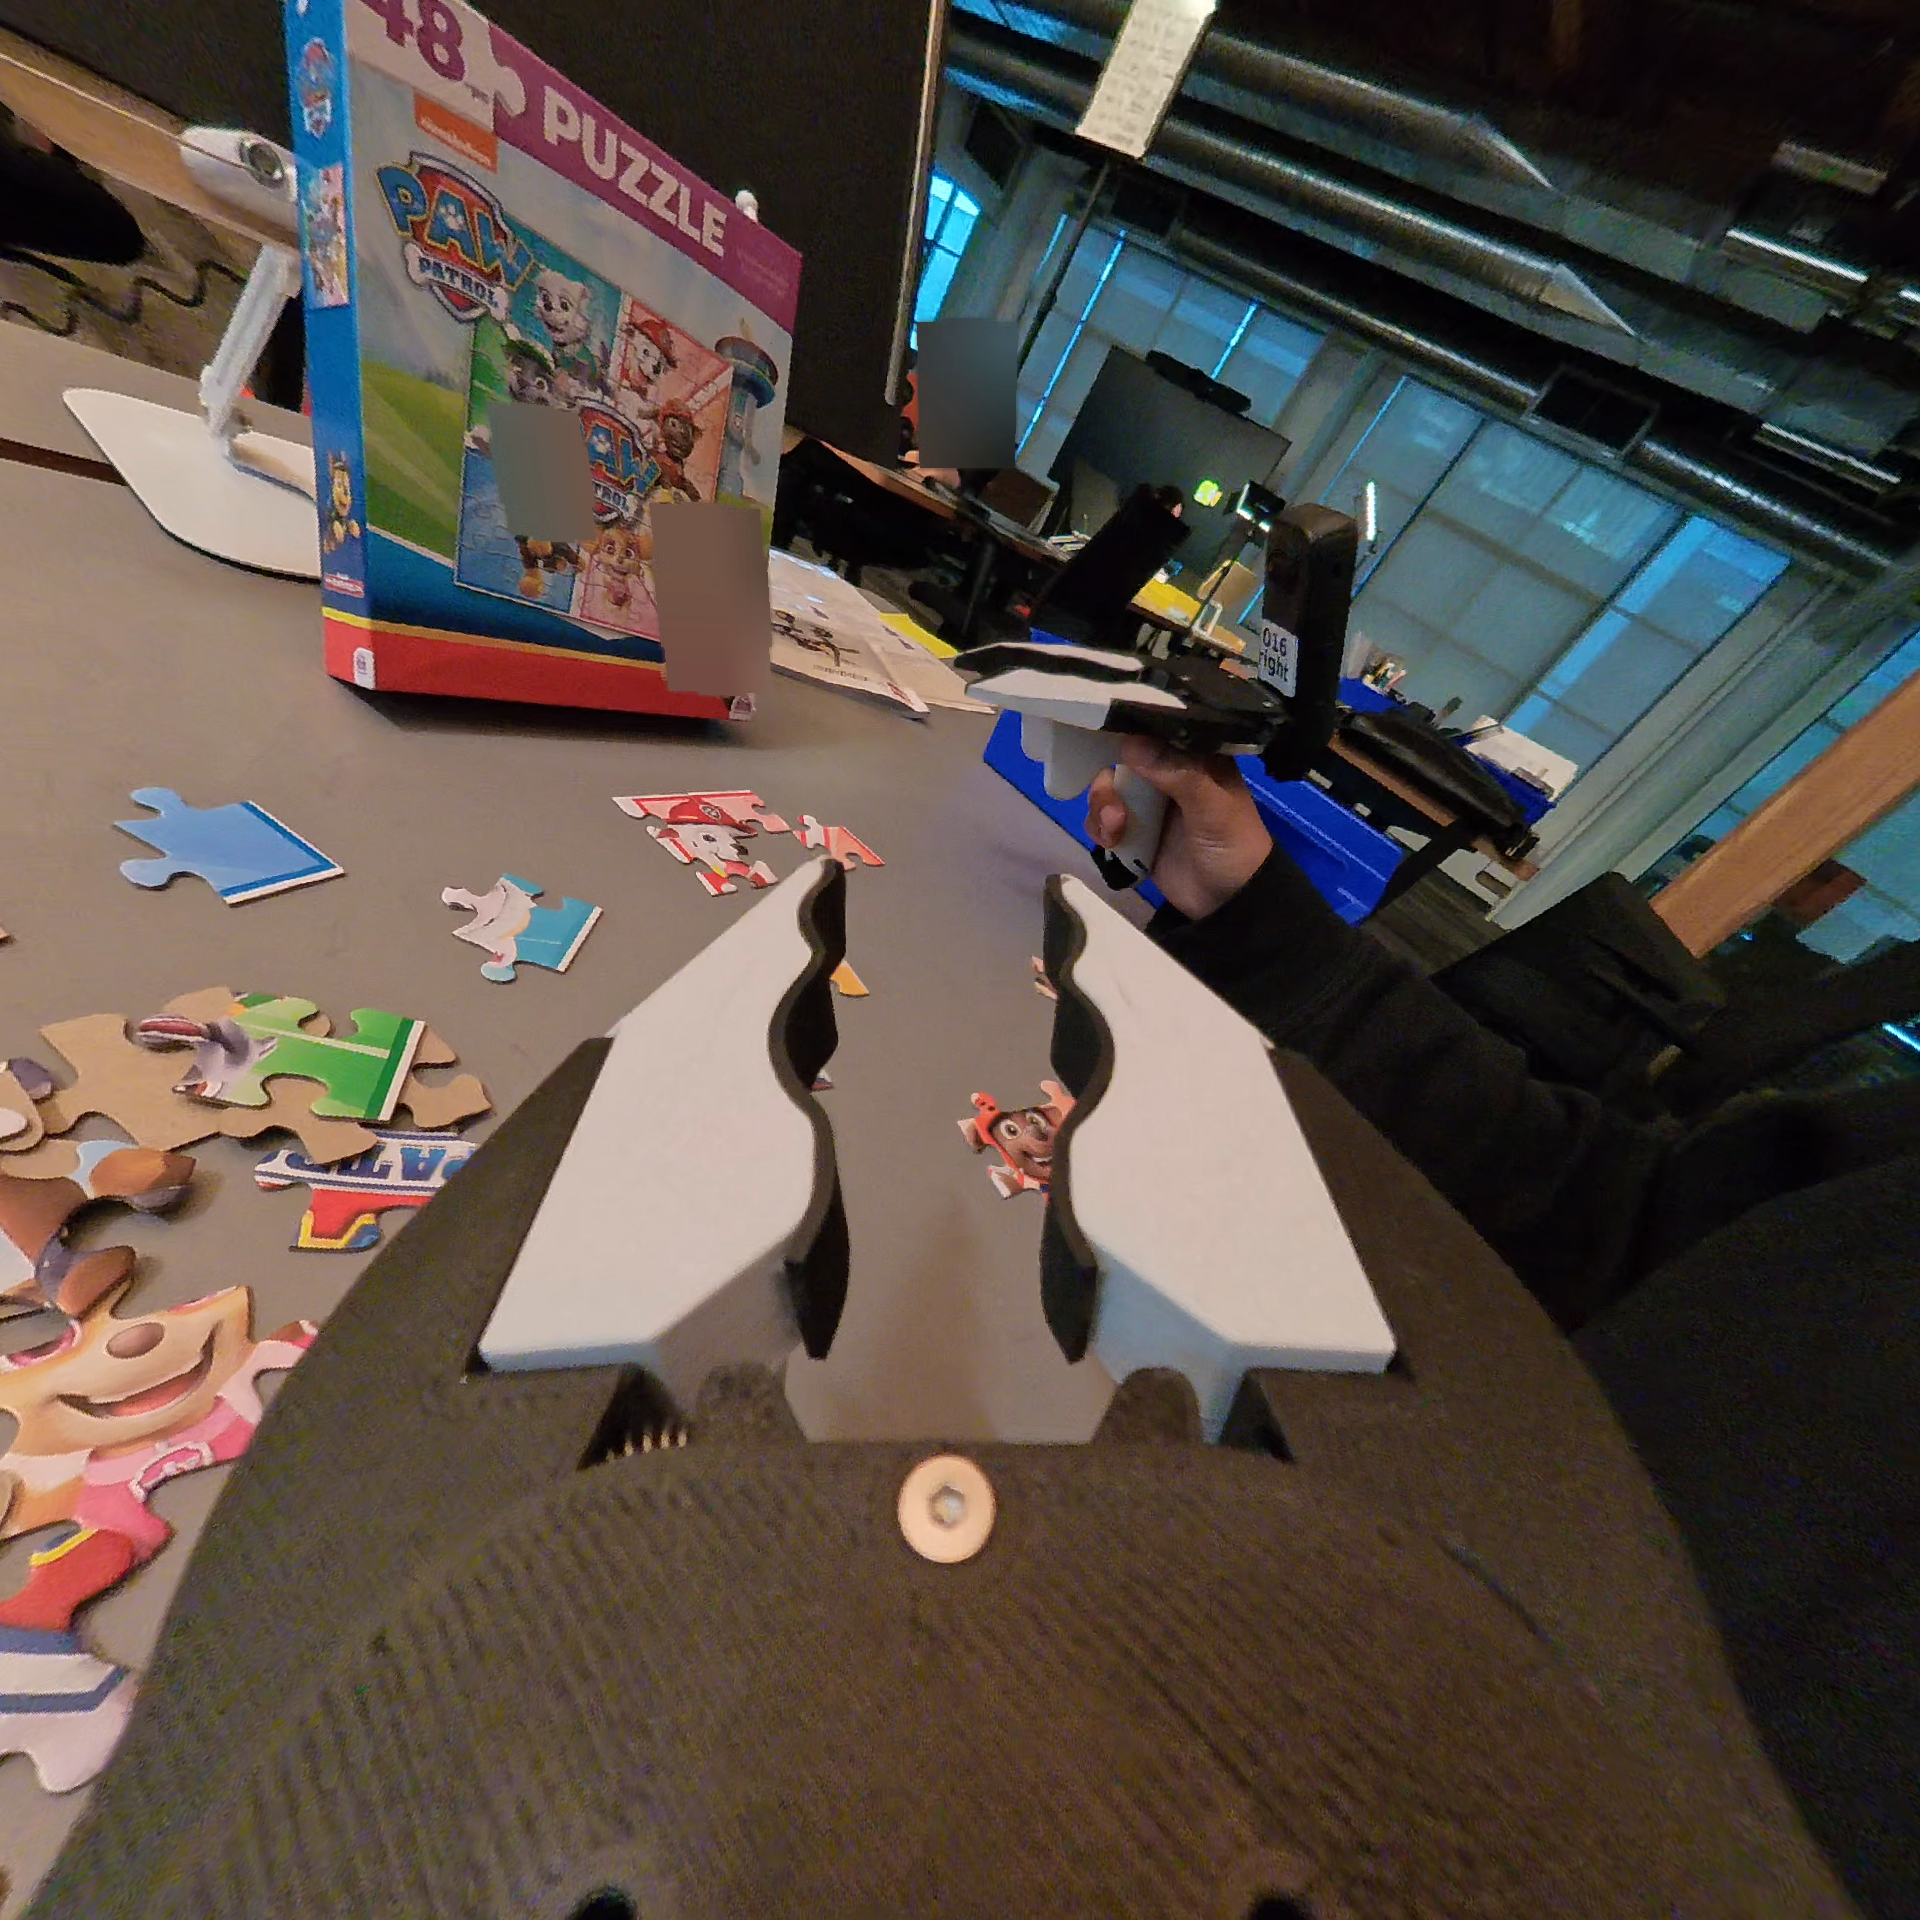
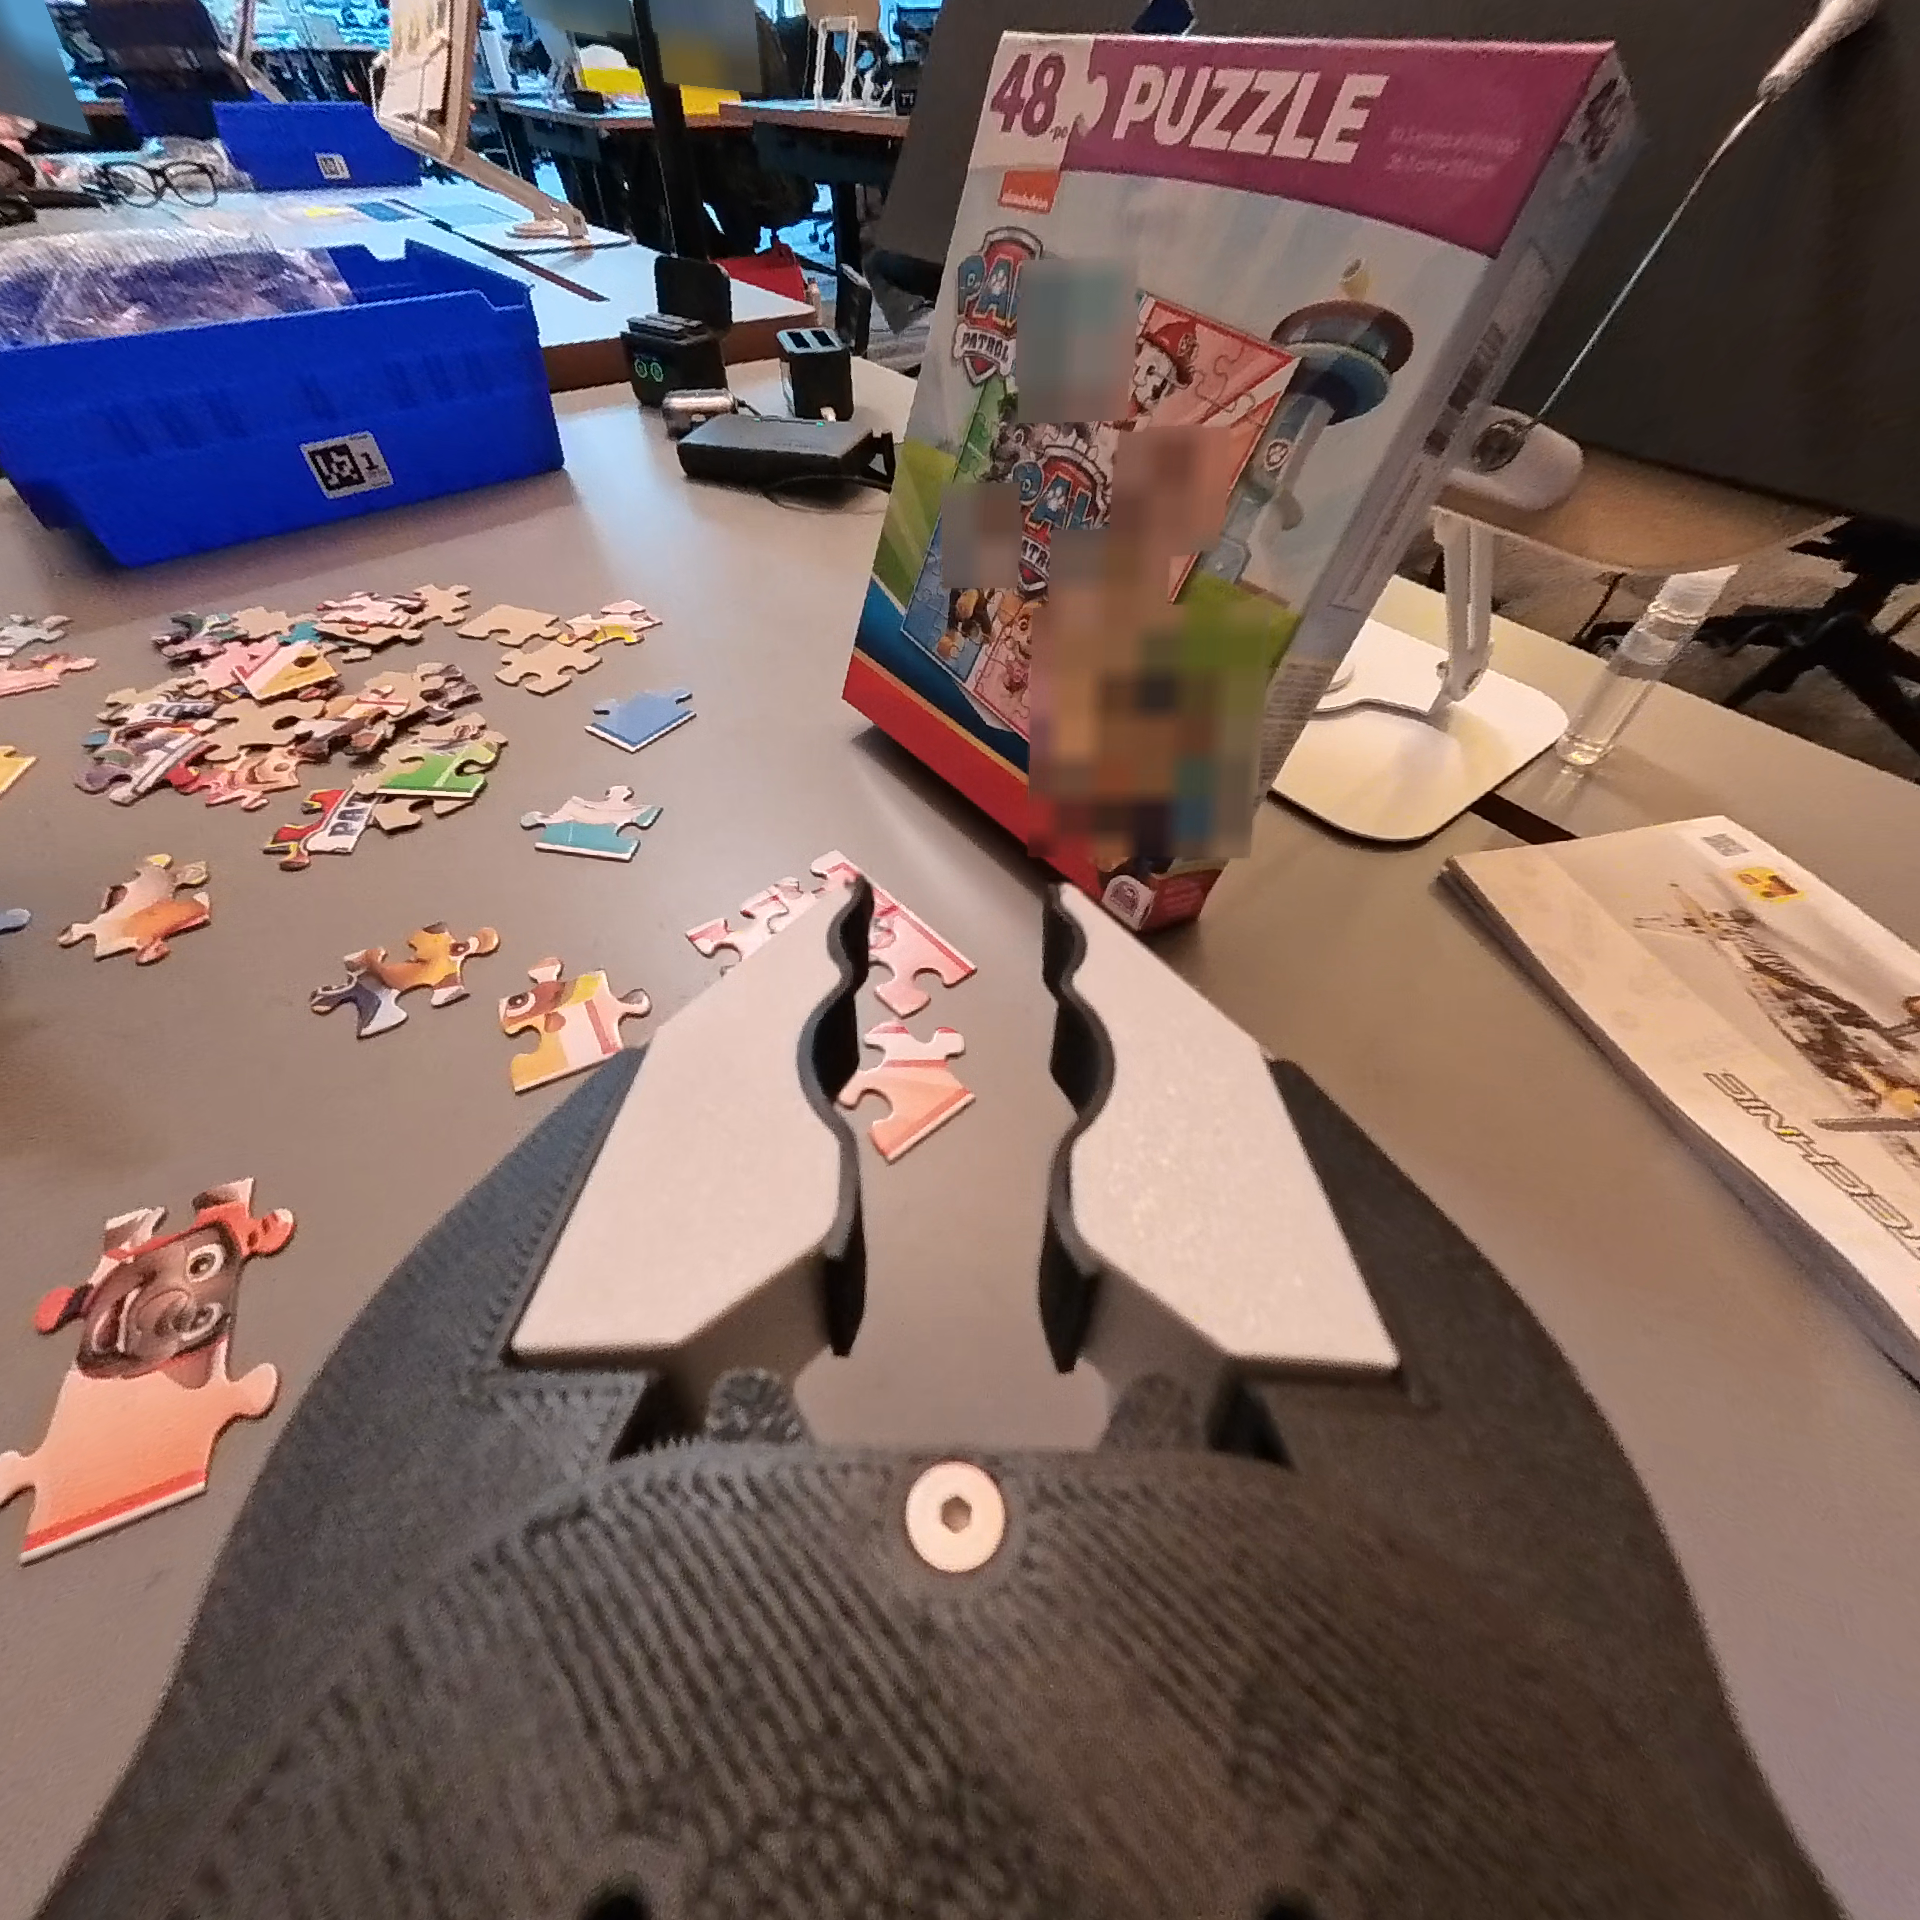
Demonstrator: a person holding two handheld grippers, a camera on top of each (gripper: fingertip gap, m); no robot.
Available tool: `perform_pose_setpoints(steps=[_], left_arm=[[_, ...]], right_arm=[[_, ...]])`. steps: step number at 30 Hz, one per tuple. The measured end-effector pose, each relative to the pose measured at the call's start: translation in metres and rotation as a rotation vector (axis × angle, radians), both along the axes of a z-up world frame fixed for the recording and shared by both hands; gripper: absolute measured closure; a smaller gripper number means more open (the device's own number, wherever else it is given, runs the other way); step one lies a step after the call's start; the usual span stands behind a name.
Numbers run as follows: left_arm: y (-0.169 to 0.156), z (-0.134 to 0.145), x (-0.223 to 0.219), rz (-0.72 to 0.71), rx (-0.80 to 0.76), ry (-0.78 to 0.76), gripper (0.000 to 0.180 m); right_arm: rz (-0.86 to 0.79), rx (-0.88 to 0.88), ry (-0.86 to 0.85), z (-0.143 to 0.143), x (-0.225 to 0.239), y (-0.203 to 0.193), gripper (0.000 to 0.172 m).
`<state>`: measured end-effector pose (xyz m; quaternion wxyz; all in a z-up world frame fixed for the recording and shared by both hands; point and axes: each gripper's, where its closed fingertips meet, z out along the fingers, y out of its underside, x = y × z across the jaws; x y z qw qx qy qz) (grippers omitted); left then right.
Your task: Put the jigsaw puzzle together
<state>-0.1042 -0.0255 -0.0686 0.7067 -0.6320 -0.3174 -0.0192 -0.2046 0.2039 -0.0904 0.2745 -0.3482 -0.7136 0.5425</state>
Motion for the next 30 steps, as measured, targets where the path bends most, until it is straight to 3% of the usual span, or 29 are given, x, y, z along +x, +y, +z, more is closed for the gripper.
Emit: perform_pose_setpoints(steps=[16, 23, 30], left_arm=[[-0.031, 0.001, -0.031, 0.080, 0.022, -0.017, 0.143], [-0.015, 0.005, -0.049, 0.053, 0.014, 0.002, 0.143], [0.010, -0.008, -0.049, -0.023, -0.029, -0.014, 0.143]], right_arm=[[0.026, 0.033, -0.013, -0.015, -0.001, -0.012, 0.141], [0.002, 0.022, 0.003, -0.009, -0.002, -0.003, 0.141], [-0.005, 0.025, 0.009, -0.008, -0.002, -0.002, 0.141]])
